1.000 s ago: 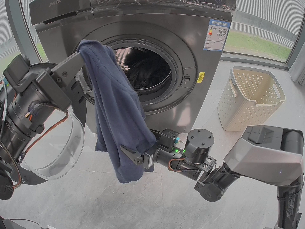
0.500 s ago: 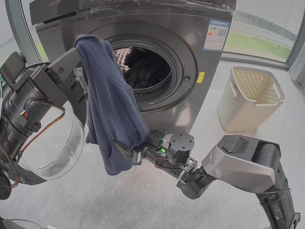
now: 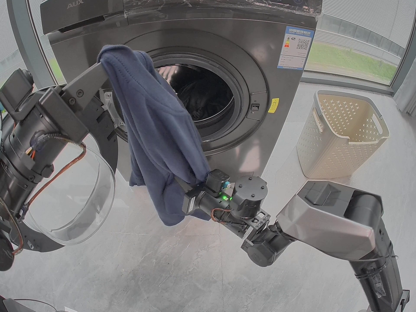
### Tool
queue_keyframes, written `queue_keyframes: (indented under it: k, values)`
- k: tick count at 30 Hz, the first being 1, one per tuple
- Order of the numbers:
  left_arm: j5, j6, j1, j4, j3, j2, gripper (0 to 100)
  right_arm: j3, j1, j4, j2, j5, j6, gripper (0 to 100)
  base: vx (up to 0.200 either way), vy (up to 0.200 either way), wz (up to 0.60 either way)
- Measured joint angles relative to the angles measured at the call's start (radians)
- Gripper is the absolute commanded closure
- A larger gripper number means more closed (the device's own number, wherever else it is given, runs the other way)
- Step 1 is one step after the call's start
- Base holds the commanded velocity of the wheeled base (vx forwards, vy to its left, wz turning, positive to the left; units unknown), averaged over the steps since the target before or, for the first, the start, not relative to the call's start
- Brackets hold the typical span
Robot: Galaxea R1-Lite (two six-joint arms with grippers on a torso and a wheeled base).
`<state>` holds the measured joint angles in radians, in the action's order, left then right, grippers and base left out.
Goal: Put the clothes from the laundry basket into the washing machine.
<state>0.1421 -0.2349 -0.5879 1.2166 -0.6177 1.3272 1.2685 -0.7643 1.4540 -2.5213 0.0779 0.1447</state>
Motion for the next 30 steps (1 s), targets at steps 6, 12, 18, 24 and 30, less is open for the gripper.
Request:
queue_keyframes:
  k: [6,12,18,24,30]
  values:
    - [-0.003,0.001,0.034,-0.011,0.010,0.004,100,-0.105,0.034,0.005,0.124,-0.015,0.009,100,0.000,0.000,0.00]
    - [0.010,0.054,0.116,-0.031,0.068,0.029,100,-0.232,0.081,0.001,0.285,-0.034,0.017,100,0.000,0.000,0.00]
    - [0.057,0.090,0.183,-0.036,0.156,0.086,100,-0.318,0.104,-0.003,0.400,-0.039,0.019,100,0.000,0.000,0.00]
    - [0.135,0.124,0.214,-0.029,0.251,0.143,100,-0.339,0.092,-0.007,0.450,-0.039,0.020,100,0.000,0.000,0.00]
    - [0.157,0.163,0.221,-0.018,0.319,0.212,100,-0.350,0.071,-0.010,0.460,-0.038,0.021,100,0.000,0.000,0.00]
